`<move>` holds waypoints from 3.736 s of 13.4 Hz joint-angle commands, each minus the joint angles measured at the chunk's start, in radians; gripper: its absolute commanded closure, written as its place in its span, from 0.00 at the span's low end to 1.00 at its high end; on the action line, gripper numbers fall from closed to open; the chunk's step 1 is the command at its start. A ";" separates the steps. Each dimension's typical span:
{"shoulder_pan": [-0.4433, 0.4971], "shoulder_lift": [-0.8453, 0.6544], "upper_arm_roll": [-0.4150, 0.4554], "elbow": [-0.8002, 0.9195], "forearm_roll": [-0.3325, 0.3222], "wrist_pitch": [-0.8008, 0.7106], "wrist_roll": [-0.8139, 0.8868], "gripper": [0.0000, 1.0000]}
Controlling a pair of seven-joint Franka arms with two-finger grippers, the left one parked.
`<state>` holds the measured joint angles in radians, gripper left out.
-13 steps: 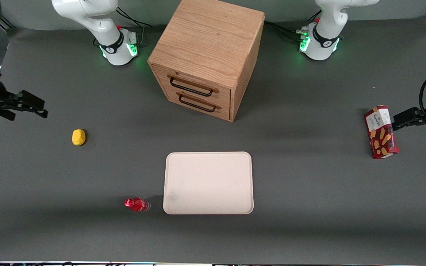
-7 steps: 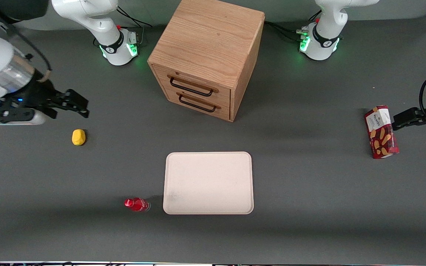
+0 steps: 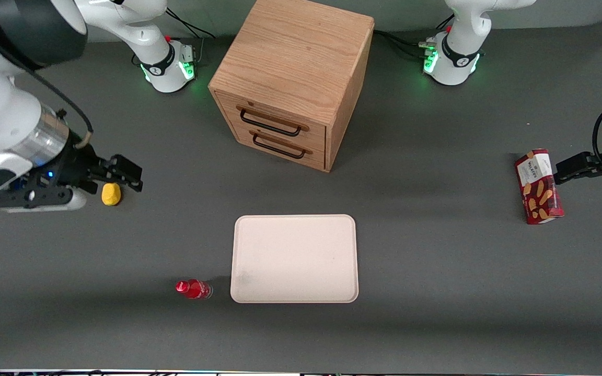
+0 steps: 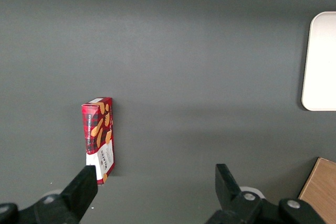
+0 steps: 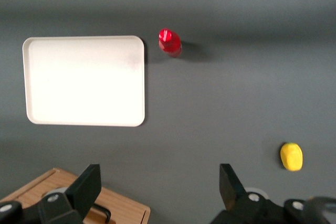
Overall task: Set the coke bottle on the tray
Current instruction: 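Move the open right gripper down toward the red Coca-Cola bottle, then close the right gripper around the red bottle's body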
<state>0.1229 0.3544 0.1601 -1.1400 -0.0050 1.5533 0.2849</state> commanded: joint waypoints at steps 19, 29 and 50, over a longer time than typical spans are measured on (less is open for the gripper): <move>0.031 0.371 0.007 0.153 -0.127 0.289 -0.154 0.00; 0.027 0.454 -0.022 0.034 -0.130 0.569 -0.158 0.00; 0.027 0.422 -0.024 0.015 -0.128 0.501 -0.144 1.00</move>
<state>0.1497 0.8221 0.1382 -1.1349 -0.1226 2.1577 0.1450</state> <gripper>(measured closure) 0.696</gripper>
